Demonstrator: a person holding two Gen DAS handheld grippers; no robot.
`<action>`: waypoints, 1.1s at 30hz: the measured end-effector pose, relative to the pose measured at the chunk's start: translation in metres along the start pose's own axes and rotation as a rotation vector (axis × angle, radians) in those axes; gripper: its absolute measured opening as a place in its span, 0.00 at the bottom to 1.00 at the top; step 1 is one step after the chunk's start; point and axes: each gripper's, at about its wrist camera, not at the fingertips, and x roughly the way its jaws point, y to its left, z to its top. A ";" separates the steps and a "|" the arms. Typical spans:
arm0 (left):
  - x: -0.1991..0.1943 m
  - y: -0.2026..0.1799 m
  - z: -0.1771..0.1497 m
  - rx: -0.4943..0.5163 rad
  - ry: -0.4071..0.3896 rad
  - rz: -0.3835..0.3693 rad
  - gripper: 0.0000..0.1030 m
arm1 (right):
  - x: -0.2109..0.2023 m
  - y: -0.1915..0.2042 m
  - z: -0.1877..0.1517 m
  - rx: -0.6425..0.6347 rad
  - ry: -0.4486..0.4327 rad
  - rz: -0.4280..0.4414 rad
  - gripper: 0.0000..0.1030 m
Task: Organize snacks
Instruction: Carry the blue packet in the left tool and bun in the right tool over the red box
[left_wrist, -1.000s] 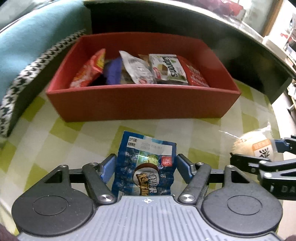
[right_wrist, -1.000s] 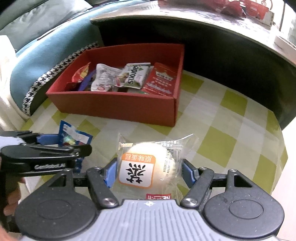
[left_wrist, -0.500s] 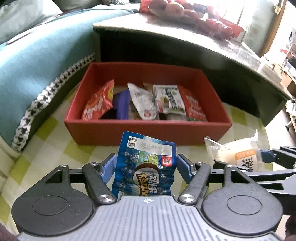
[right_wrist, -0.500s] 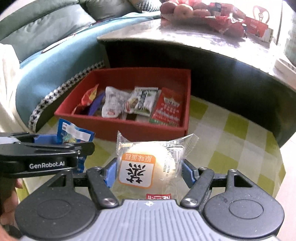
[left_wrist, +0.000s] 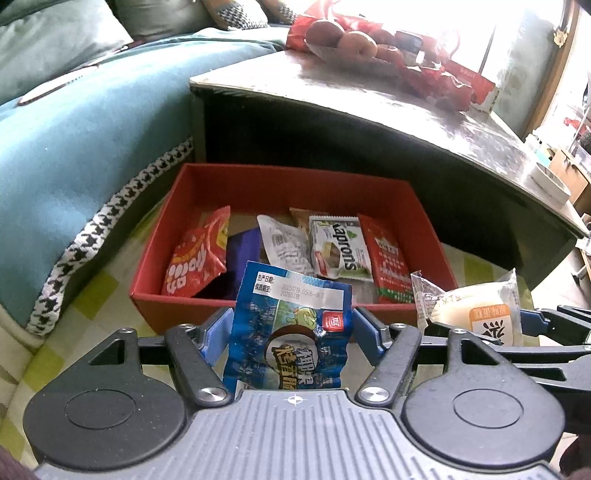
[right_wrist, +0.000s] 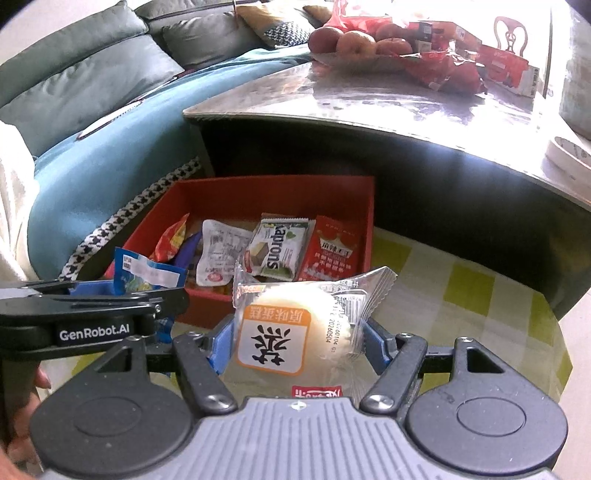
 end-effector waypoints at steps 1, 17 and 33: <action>0.000 -0.001 0.001 0.001 -0.002 -0.001 0.73 | 0.000 -0.001 0.001 0.003 -0.002 0.001 0.69; 0.000 -0.004 0.032 -0.010 -0.071 0.010 0.73 | 0.002 -0.004 0.029 0.036 -0.092 0.017 0.69; 0.015 -0.001 0.055 -0.022 -0.099 0.029 0.73 | 0.018 -0.009 0.048 0.047 -0.120 0.026 0.69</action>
